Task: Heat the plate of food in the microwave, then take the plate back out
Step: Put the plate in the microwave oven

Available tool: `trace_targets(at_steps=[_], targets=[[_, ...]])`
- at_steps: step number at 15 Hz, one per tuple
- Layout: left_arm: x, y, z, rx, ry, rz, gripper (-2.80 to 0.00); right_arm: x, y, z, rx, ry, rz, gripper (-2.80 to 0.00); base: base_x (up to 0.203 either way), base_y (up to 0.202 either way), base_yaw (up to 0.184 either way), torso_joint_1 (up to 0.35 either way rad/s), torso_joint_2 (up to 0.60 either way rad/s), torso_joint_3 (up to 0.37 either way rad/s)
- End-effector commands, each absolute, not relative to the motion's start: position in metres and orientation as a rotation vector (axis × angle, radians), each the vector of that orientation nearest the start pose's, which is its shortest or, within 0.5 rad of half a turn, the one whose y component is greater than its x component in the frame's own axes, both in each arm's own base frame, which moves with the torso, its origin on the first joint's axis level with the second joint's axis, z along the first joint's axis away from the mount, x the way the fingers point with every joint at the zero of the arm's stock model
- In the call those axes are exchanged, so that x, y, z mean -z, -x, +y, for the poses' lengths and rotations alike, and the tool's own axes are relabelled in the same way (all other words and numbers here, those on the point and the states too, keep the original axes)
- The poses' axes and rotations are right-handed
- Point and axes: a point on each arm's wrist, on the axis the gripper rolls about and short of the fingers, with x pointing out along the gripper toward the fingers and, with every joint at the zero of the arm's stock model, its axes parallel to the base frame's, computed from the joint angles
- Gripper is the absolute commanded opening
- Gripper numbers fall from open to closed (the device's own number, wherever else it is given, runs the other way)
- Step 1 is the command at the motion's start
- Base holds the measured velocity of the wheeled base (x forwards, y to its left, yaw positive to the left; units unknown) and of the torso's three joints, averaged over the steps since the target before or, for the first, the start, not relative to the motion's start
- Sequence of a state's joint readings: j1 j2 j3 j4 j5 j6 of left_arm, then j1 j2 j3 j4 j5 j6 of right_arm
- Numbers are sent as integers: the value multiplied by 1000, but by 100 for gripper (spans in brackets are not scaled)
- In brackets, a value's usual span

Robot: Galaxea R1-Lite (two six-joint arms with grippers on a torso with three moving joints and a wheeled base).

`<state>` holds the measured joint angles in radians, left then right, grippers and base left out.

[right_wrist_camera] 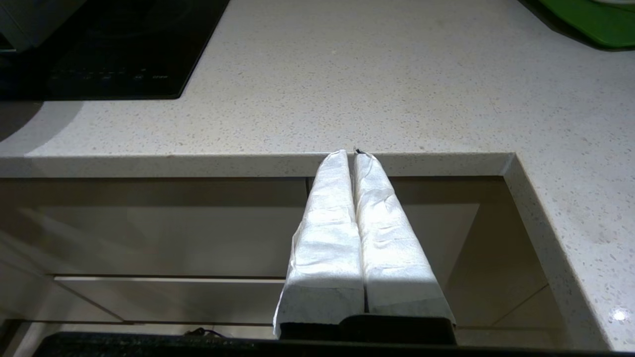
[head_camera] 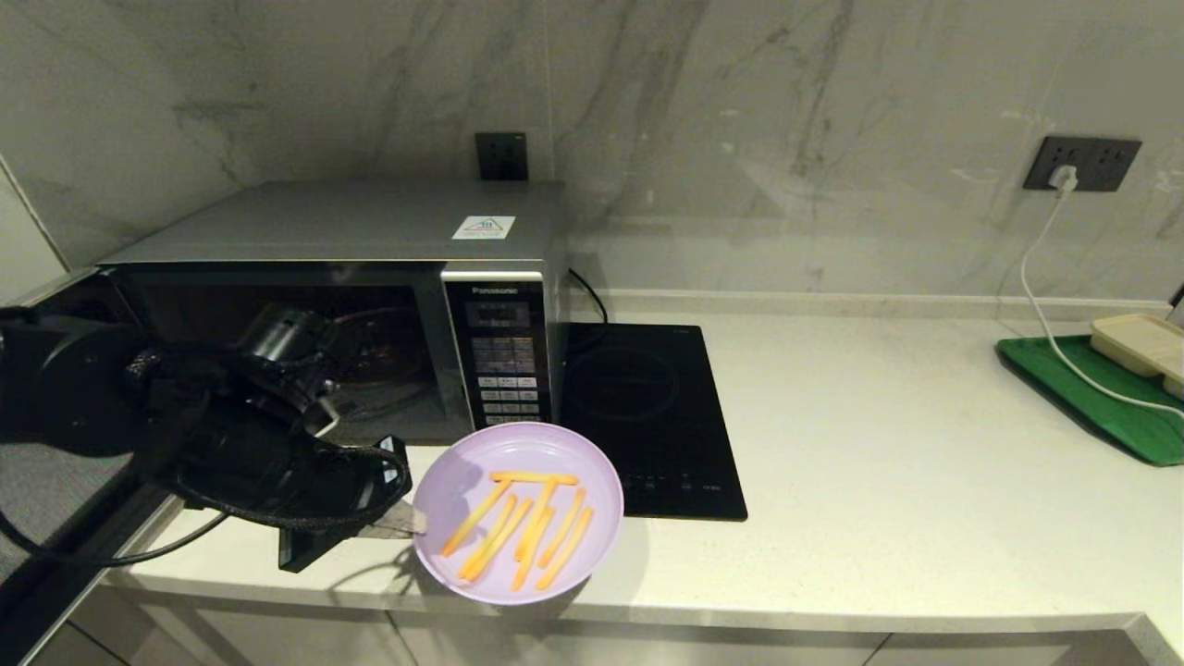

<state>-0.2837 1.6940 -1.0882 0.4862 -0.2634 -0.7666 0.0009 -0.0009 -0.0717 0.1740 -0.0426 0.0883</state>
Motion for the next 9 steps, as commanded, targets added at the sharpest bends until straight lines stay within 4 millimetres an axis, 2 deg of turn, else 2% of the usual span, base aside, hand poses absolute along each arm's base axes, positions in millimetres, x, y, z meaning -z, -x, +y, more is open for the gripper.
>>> trace_targets(at_steps=[1,3,6,9], targets=[[-175,-253,-57,-2,701,1196,-280,-77,29,-1,46,-85,101,-280,0,0,0,0,0,0],[-179,-245,-37,6,737,1175,-280,-77,29,-1,46,-85,101,-280,0,0,0,0,0,0],[-169,-225,-16,-3,751,1192,-280,-77,29,-1,46,-87,101,-280,0,0,0,0,0,0],[-164,-220,12,-64,810,1167,-280,-77,29,-1,46,-87,101,-280,0,0,0,0,0,0]])
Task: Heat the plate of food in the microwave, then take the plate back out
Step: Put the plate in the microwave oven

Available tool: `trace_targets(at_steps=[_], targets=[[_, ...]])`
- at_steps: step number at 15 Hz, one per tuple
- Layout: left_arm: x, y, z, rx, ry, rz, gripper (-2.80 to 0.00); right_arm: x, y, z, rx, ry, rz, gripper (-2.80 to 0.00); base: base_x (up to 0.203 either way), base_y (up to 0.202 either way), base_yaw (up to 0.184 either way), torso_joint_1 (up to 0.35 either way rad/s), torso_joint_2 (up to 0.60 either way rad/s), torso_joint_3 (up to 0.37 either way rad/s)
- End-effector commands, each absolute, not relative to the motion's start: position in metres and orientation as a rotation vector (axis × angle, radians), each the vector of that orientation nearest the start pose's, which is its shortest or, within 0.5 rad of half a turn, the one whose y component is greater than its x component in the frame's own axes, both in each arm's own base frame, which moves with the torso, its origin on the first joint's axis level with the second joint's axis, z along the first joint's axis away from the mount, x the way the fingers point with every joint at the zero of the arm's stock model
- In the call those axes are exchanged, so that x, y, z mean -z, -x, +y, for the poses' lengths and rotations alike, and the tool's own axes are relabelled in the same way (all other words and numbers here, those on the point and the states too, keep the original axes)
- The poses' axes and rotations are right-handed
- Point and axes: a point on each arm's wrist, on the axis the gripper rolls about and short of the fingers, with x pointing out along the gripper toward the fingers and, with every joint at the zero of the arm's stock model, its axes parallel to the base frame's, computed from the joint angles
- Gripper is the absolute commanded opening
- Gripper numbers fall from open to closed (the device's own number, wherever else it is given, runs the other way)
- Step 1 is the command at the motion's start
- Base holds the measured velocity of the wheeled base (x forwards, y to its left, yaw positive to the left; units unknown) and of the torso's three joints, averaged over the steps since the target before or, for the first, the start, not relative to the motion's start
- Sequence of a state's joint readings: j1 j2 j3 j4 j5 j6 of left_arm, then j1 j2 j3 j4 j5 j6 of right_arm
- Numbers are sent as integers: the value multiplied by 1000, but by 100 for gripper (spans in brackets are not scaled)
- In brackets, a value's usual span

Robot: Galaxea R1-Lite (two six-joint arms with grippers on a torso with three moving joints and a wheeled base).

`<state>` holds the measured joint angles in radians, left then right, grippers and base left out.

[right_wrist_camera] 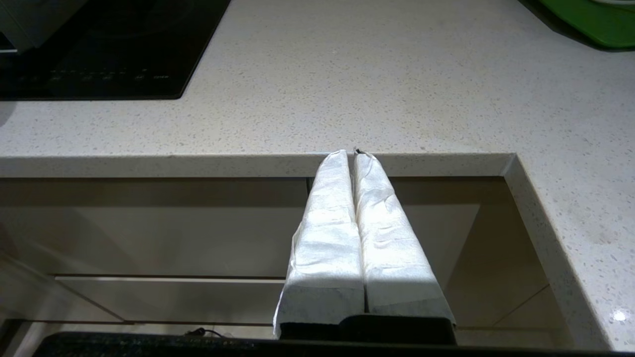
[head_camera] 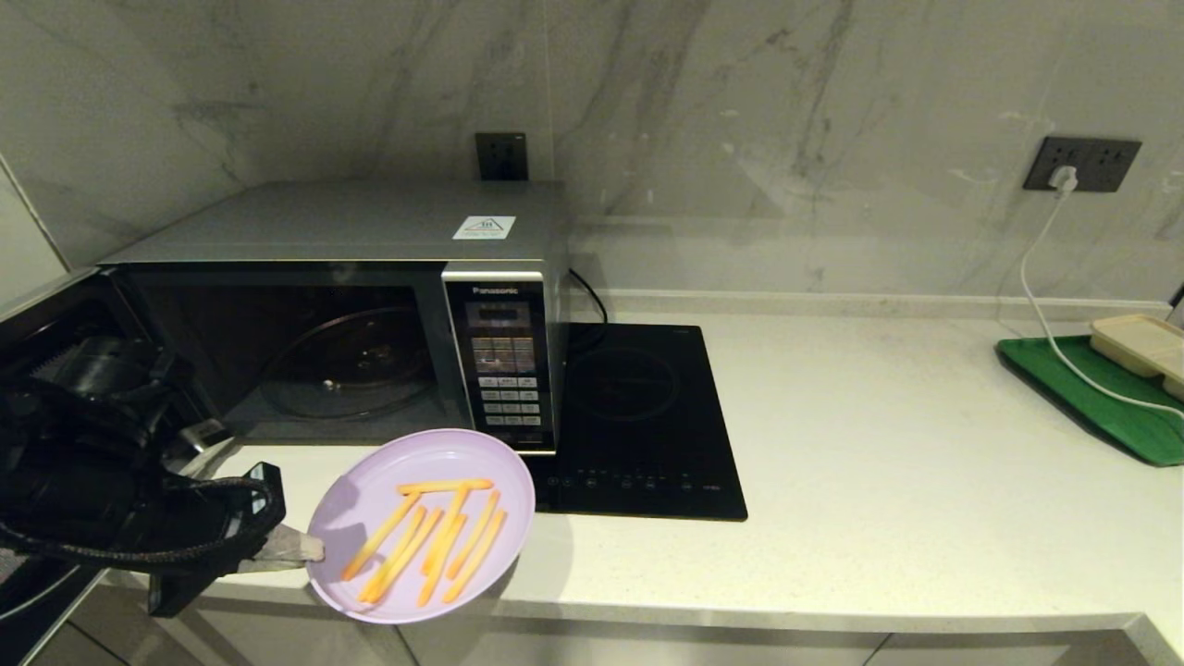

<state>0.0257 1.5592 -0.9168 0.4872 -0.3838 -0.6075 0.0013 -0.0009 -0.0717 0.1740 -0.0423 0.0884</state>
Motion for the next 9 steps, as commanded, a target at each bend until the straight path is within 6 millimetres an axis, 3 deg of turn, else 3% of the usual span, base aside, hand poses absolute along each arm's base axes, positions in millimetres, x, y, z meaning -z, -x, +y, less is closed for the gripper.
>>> trace_targets(at_steps=[1,6,9], targets=[[-163,-218,22,-71,828,1155,-280,-77,29,-1,46,-87,101,-280,0,0,0,0,0,0],[-152,-228,58,-128,873,1083,-280,-77,29,-1,46,-87,101,-280,0,0,0,0,0,0],[-150,-239,64,-142,893,1053,-280,-77,29,-1,46,-87,101,-280,0,0,0,0,0,0]])
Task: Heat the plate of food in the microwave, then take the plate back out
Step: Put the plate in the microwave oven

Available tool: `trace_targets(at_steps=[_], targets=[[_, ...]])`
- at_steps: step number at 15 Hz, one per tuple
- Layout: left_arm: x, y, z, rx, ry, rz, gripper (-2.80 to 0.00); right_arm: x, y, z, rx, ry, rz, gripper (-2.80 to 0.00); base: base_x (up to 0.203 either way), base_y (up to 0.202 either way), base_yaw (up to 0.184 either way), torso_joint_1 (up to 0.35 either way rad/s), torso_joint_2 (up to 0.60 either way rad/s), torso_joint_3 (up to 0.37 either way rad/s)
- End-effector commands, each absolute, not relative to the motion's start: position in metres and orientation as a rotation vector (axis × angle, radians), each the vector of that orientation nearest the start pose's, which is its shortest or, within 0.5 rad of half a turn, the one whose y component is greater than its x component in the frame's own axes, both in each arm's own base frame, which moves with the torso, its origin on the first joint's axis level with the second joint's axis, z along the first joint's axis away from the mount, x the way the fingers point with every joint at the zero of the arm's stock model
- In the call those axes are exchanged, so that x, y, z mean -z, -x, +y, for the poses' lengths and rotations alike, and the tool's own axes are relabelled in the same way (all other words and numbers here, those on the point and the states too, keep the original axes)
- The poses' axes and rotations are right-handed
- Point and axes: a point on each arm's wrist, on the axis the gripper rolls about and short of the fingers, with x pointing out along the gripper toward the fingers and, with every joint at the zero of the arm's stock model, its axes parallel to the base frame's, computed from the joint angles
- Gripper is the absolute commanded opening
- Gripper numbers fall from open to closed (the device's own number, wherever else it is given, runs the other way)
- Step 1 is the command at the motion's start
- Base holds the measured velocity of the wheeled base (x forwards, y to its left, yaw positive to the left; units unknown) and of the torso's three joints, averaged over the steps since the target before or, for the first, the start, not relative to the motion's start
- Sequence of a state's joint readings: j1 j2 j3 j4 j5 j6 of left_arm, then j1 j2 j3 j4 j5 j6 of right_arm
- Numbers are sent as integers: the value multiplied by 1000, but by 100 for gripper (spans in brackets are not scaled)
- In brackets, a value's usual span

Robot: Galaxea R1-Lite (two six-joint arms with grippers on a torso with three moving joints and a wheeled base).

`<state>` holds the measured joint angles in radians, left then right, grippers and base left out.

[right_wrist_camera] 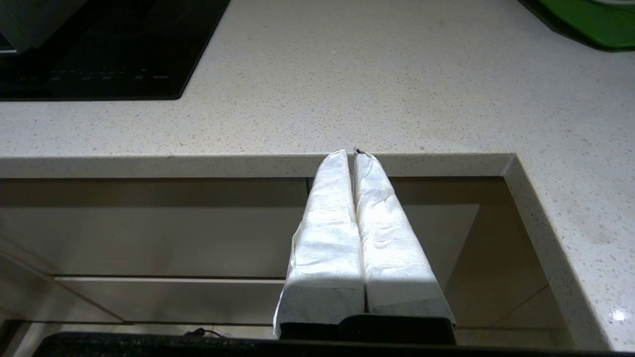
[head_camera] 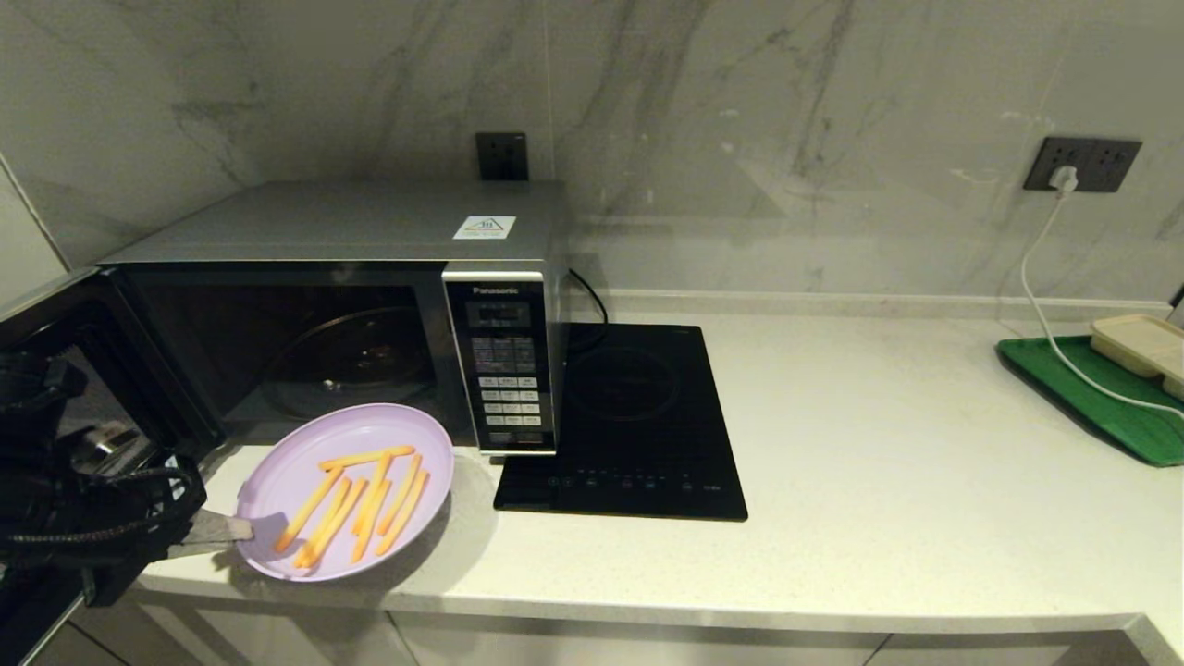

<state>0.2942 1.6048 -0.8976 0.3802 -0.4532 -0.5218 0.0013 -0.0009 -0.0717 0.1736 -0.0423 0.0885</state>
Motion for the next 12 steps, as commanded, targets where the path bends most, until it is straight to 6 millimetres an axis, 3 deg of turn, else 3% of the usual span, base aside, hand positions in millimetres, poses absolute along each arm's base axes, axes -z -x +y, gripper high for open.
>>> trace_targets(at_steps=[1,4,12], targets=[[-149,-244,65,-152,914,1047,-280,-77,29,-1,46,-87,101,-280,0,0,0,0,0,0],[-147,-267,71,-194,993,1036,-280,-77,29,-1,46,-87,101,-280,0,0,0,0,0,0],[-156,-297,75,-260,1140,976,-280,-77,29,-1,46,-85,101,-280,0,0,0,0,0,-4]])
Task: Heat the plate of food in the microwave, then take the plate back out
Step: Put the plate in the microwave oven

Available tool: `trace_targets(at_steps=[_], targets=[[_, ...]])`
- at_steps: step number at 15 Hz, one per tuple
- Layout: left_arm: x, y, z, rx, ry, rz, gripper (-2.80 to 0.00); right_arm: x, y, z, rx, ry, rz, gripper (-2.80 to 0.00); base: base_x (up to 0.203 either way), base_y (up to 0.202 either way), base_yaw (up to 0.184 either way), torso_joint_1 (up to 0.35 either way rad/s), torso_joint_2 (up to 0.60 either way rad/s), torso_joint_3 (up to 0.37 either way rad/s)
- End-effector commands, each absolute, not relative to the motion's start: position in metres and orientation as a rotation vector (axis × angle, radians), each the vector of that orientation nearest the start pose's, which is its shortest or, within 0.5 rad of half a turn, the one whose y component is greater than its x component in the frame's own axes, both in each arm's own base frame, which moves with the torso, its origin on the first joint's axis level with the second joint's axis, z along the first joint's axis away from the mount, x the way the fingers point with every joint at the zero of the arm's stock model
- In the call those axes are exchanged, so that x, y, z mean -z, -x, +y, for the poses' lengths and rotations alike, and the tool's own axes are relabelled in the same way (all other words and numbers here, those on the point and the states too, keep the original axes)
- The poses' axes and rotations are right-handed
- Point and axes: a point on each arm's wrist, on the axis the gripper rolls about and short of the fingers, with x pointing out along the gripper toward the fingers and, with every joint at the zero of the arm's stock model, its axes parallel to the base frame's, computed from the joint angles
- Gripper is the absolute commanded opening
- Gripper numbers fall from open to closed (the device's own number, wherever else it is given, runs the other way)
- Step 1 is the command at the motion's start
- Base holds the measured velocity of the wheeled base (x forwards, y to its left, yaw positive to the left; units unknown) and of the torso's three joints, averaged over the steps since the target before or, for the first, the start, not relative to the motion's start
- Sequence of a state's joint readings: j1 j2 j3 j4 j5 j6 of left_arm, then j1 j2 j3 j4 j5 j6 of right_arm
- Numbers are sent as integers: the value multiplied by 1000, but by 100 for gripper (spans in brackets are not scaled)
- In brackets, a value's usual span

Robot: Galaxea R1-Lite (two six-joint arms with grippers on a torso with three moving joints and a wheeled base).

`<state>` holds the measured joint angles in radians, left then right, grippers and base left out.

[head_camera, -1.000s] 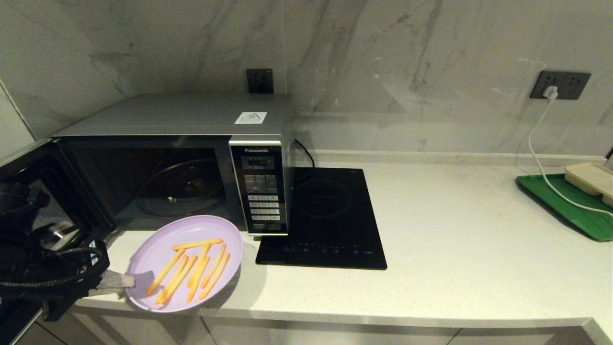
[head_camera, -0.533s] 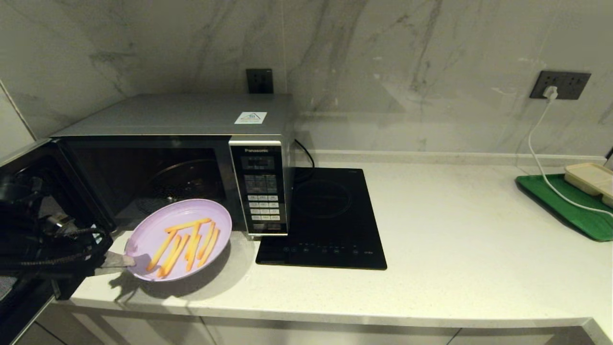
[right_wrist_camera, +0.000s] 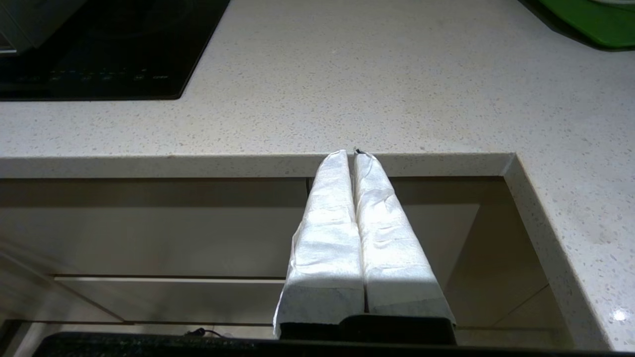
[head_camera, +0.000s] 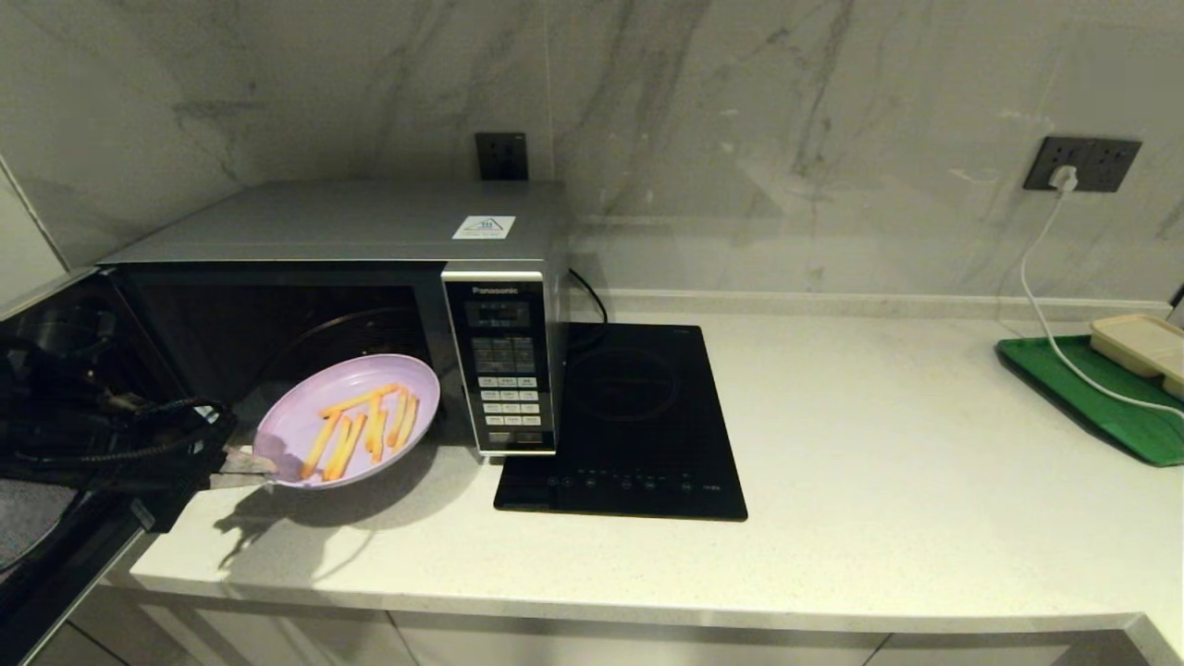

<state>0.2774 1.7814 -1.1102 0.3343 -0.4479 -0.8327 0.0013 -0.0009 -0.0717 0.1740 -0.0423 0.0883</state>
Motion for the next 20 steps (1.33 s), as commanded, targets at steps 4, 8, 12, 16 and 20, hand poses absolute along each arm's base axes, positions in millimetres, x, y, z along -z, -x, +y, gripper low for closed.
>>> trace_targets(at_steps=[4,8,12,16,20], targets=[[-157,-302,76,-290,1165,927,-280,-77,29,-1,46,-87,101,-280,0,0,0,0,0,0],[-154,-307,79,-349,1172,885,-280,-77,29,-1,46,-87,102,-280,0,0,0,0,0,0],[-153,-310,80,-384,1219,861,-280,-77,29,-1,46,-86,101,-280,0,0,0,0,0,0],[-161,-317,76,-396,1319,801,-280,-77,29,-1,47,-87,101,-280,0,0,0,0,0,0],[-163,-329,64,-479,1355,756,-280,-77,29,-1,46,-87,101,-280,0,0,0,0,0,0]])
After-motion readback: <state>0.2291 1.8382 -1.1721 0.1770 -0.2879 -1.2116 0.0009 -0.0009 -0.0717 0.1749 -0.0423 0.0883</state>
